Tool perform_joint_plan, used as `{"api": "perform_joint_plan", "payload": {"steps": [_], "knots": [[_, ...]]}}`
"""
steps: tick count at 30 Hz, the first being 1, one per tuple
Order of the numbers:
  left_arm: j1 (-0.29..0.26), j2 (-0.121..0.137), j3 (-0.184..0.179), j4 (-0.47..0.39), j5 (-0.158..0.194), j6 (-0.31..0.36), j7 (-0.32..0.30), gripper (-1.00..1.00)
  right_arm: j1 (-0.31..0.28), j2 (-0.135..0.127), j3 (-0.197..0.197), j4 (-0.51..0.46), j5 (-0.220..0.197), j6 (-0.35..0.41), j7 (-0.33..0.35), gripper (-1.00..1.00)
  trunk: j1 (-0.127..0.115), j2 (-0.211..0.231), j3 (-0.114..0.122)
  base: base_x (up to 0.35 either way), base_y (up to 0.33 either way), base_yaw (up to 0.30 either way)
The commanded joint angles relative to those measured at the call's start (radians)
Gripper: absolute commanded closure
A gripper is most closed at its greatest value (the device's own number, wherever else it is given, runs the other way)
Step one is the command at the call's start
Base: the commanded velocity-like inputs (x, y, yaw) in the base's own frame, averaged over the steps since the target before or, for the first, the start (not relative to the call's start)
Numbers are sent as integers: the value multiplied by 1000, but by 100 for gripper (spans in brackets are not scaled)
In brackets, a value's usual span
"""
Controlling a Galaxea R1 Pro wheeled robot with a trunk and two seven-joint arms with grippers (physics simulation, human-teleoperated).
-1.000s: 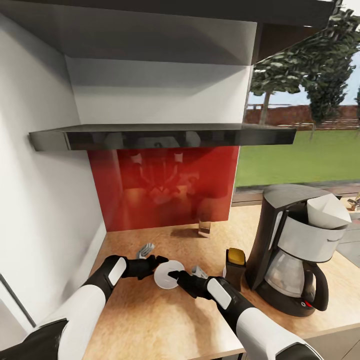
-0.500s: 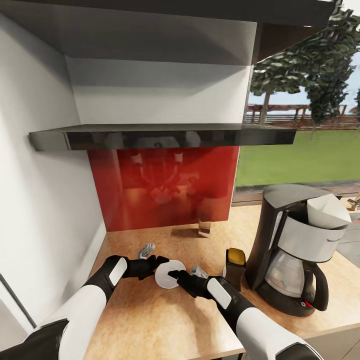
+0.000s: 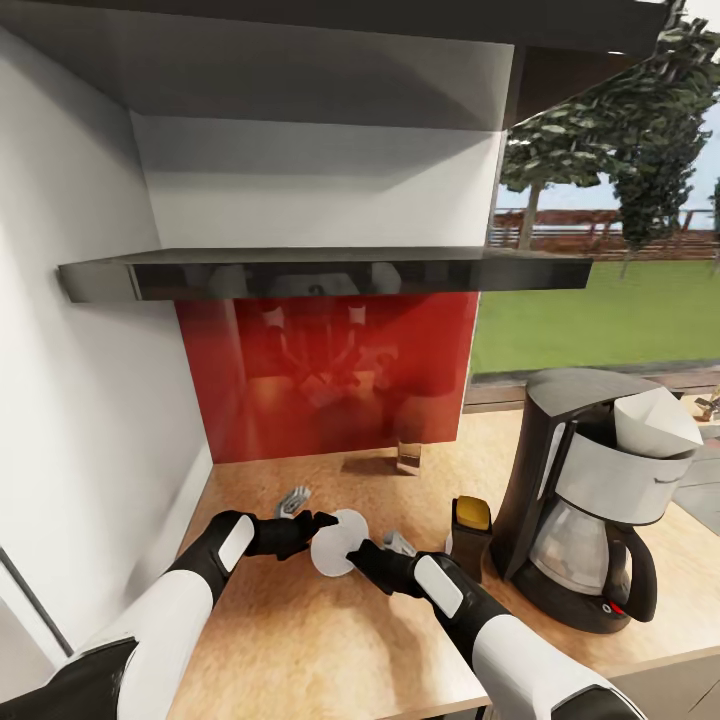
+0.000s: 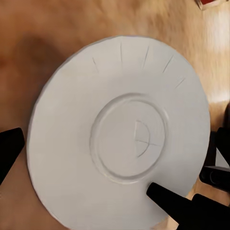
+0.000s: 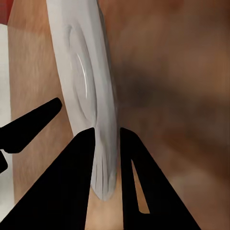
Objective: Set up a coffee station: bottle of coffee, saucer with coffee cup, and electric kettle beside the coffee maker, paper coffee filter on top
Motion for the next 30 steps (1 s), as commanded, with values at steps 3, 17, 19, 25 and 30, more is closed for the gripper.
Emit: {"api": "perform_joint_plan", "payload": {"steps": [3, 17, 19, 25, 30], "knots": [[1, -1, 7, -1, -1, 7, -1, -100, 0, 0, 2, 2, 14, 1, 0, 100, 1, -1, -1, 0, 0, 0], [11, 8, 10, -16, 1, 9, -2, -100, 0, 0, 2, 0, 14, 1, -1, 100, 1, -1, -1, 0, 0, 0], [10, 22, 31, -23, 0, 10, -5, -100, 0, 0, 3, -1, 14, 1, 0, 100, 1, -1, -1, 0, 0, 0], [12, 112, 38, -128, -1, 20, -27, -100, 0, 0, 0, -31, 14, -4, -5, 100, 1, -1, -1, 0, 0, 0], [15, 131, 31, -154, -3, 23, -50, -100, 0, 0, 0, -92, 15, -39, -8, 100, 1, -1, -1, 0, 0, 0]]}}
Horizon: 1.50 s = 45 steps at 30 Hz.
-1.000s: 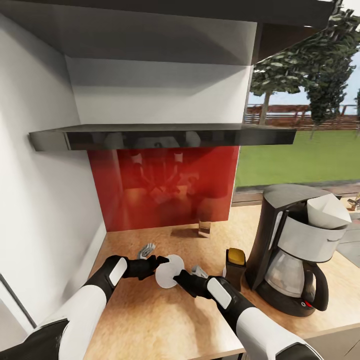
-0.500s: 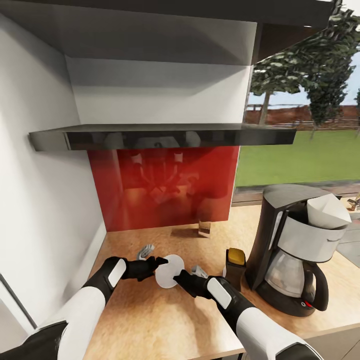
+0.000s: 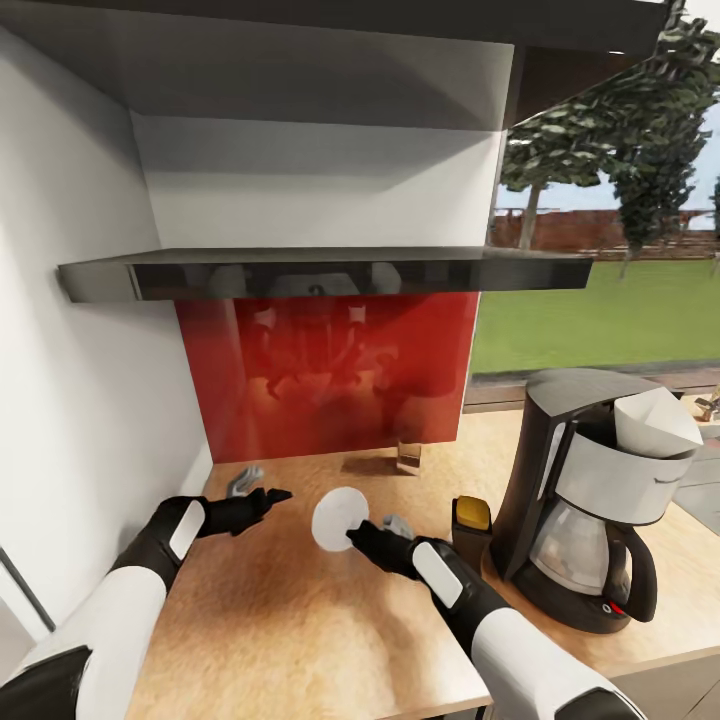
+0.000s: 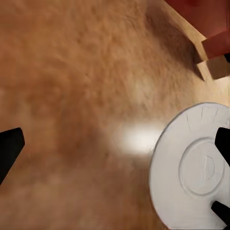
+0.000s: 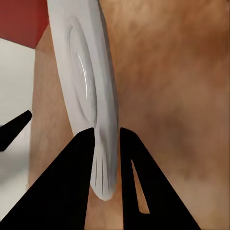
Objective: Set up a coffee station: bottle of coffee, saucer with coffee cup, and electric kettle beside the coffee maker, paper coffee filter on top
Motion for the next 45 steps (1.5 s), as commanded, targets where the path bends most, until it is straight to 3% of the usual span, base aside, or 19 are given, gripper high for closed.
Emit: {"api": "perform_joint_plan", "payload": {"steps": [1, 12, 42, 45], "knots": [[2, 0, 3, -1, -2, 7, -10, -100, -1, 0, 1, -5, -1, -7, 3, 100, 0, -1, -1, 0, 0, 0], [49, 0, -14, -4, -10, 4, -43, -100, -1, 0, 3, -80, 0, -51, 8, 100, 0, -1, -1, -55, 0, 0], [50, -12, -17, -3, -8, 4, -46, -100, -1, 0, 2, -82, 0, -51, 11, 100, 0, -1, -1, -331, -54, 0], [60, -11, -18, -2, -9, 4, -99, -100, -1, 0, 2, -83, 0, -51, 11, 100, 0, -1, -1, -337, -137, 0]]}}
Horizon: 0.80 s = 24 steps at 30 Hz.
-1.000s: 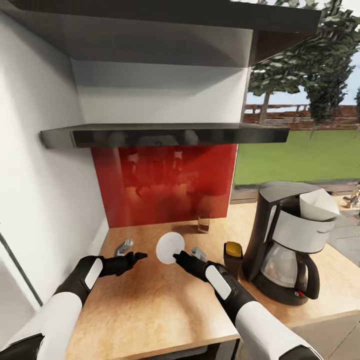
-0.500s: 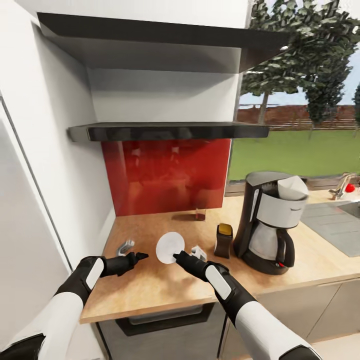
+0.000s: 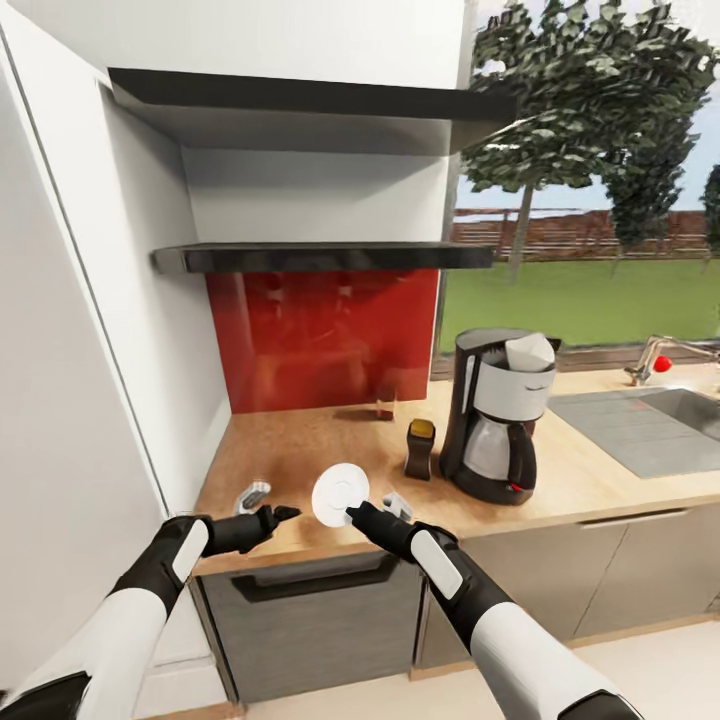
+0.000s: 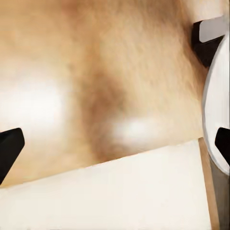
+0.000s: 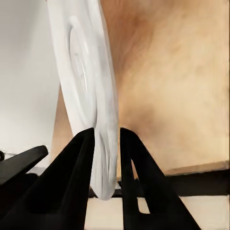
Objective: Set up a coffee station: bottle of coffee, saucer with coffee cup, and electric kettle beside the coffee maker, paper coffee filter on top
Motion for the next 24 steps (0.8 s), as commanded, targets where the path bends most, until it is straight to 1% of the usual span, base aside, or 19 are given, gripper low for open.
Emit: {"api": "perform_joint_plan", "payload": {"steps": [1, 3, 5, 7, 8, 9, 10, 11, 12, 13, 15, 16, 17, 19, 20, 22, 23, 24], "knots": [[5, 0, 3, -1, 0, 6, -26, -100, -1, 0, 0, 0, -4, 3, 2, 100, 0, -1, -1, -337, -137, 0], [12, 5, 0, -2, 0, 13, -89, -100, -1, 0, 0, 0, -4, 3, 2, 100, 0, -1, -1, -337, -137, 0], [19, 10, -8, -2, -1, 33, -147, -100, -1, 0, -1, 0, -3, 3, 2, 100, 0, -1, -1, -337, -137, 0], [42, 13, -22, -3, -2, 55, -221, -100, -1, 0, -1, 0, -3, 3, 2, 100, 0, -1, -1, -337, -137, 0], [60, 16, -30, -3, -3, 62, -290, -100, -1, 0, -2, 0, -3, 3, 2, 100, 0, -1, -1, -337, -136, 0], [70, 23, -35, -4, -5, 64, -322, -100, -1, 0, -2, 0, -3, 3, 2, 100, 0, -1, -1, -333, -136, 0], [86, 36, -43, -4, -8, 65, -352, -100, -1, 0, -2, 0, -3, 3, 2, 100, 0, -1, -1, -317, -132, 0], [116, 59, -59, -4, -13, 66, -389, -100, -1, 0, -2, 0, -3, 3, 2, 100, 0, -1, -1, -256, -107, 0], [137, 73, -73, -4, -15, 65, -409, -100, -1, 0, -2, 0, -3, 3, 2, 100, 0, -1, -1, -185, -73, 0], [186, 97, -104, -4, -21, 58, -436, -100, -1, 0, -2, 0, -3, 3, 2, 100, 0, -1, -1, -76, -30, 0], [235, 109, -135, -4, -34, 50, -447, -100, -1, 0, -2, 0, -3, 3, 2, 100, 0, -1, -1, -40, -16, 0], [259, 113, -151, -4, -47, 41, -449, -100, -1, 0, -2, 0, -3, 3, 2, 100, 0, -1, -1, -20, -8, 0], [282, 115, -165, -3, -67, 23, -449, -100, -1, 0, -2, 0, -3, 3, 2, 100, 0, -1, -1, -13, -5, 0], [318, 114, -185, 3, -130, -42, -446, -100, -1, 0, -3, 0, -4, 3, 2, 100, 0, -1, -1, -7, -3, 0], [337, 106, -193, 20, -215, -114, -419, -100, -1, -1, -3, 0, -5, 3, 2, 100, 0, -1, -1, -2, -1, 0], [344, 88, -195, 64, -297, -173, -356, -100, -1, -8, -3, 0, -6, 3, 2, 100, 0, -1, -1, -1, 0, 0], [346, 77, -194, 96, -326, -199, -318, -100, -1, -11, -4, 0, -6, 3, 2, 100, 0, -1, -1, 0, 0, 0], [348, 65, -194, 138, -351, -234, -257, -100, -1, -18, -4, 0, -6, 3, 2, 100, 0, -1, -1, 0, 0, 0]]}}
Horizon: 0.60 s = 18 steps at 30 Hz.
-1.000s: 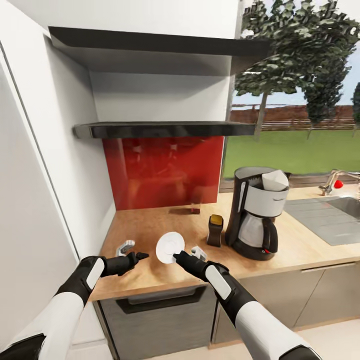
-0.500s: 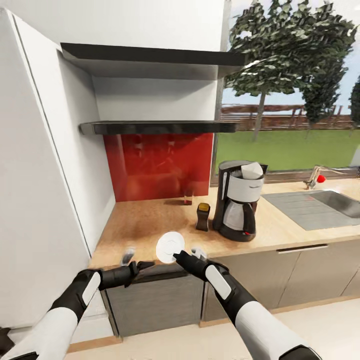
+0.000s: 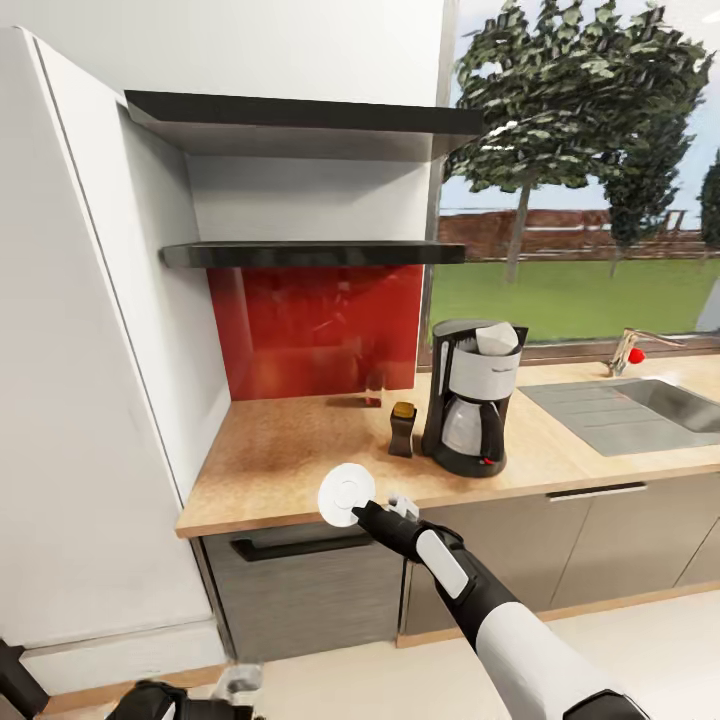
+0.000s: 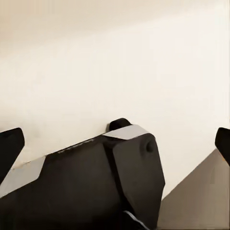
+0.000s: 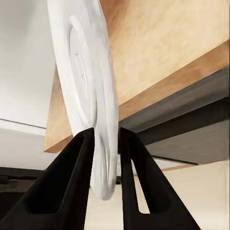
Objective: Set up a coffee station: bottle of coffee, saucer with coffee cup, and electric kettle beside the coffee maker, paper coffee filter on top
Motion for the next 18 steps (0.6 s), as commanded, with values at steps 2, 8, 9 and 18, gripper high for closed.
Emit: {"api": "perform_joint_plan", "payload": {"steps": [2, 8, 9, 18], "knots": [[1, -13, 10, 112, -26, -89, 280, -100, -1, -17, -3, -1, -7, 3, 0, 100, 0, -1, -1, 0, 0, 0], [2, -20, 11, 281, -29, -194, 590, -100, -1, -60, -10, 0, -13, 4, -5, 100, 0, -1, -1, 0, 0, 0], [3, -22, 11, 304, -30, -207, 626, -100, -1, -66, -10, 0, -13, 4, -5, 100, 0, -1, -1, 0, 0, 0], [32, -32, 11, 384, -33, -235, 888, -100, -1, -112, -27, 1, -19, 5, -4, 100, 0, -1, -1, 0, 0, 0]]}}
